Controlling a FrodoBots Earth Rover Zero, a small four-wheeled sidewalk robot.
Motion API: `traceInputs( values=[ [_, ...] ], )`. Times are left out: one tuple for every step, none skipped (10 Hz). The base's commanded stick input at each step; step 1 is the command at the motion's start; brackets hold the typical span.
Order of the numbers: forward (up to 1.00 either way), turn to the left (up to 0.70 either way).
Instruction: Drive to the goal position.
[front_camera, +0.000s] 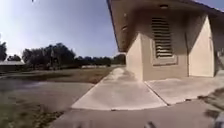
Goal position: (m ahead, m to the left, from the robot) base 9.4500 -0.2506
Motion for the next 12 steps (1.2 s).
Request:
traceInputs(
  values=[
    [1.00, -0.05],
    [1.00, 0.00],
    [1.00, 0.00],
    [1.00, 0.00],
    [1.00, 0.00],
    [1.00, 0.00],
    [1.00, 0.00],
    [1.00, 0.00],
    [1.00, 0.00],
    [1.00, 0.00],
    [1.00, 0.00],
    [1.00, 0.00]
  ],
)
